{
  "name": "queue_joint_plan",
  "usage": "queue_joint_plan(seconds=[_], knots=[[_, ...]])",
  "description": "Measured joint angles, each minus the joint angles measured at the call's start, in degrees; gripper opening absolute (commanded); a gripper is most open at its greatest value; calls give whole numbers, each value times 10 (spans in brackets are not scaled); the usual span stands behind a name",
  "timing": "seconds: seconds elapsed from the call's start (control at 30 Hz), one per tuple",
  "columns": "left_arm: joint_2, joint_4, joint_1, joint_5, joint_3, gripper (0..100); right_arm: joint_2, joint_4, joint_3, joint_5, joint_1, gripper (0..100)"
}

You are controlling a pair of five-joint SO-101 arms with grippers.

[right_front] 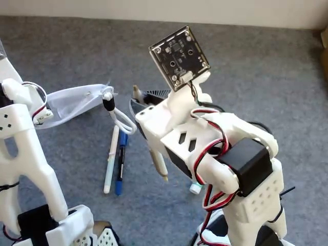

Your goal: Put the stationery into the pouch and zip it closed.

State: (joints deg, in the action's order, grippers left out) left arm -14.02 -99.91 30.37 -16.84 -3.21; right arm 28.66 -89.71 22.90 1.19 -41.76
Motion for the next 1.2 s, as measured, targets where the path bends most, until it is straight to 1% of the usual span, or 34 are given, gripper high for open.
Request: queue_joint_plan(seconds=[0.17,0.3,0.37,0.43,0.63,0.93,1.07,1.2], knots=[[0,0,0,0,0,7,10,-26,0,0,0,4],[0,0,0,0,0,7,62,-33,-10,0,0,4],[0,0,0,0,0,7,97,-18,-38,0,-10,4],[0,0,0,0,0,7,132,20,-89,0,-19,4],[0,0,0,0,0,7,222,213,-295,0,-21,4],[-1,0,0,0,0,7,353,564,-585,0,-21,4],[-1,0,0,0,0,7,385,696,-669,0,-21,4],[-1,0,0,0,0,7,389,804,-701,0,-23,4]])
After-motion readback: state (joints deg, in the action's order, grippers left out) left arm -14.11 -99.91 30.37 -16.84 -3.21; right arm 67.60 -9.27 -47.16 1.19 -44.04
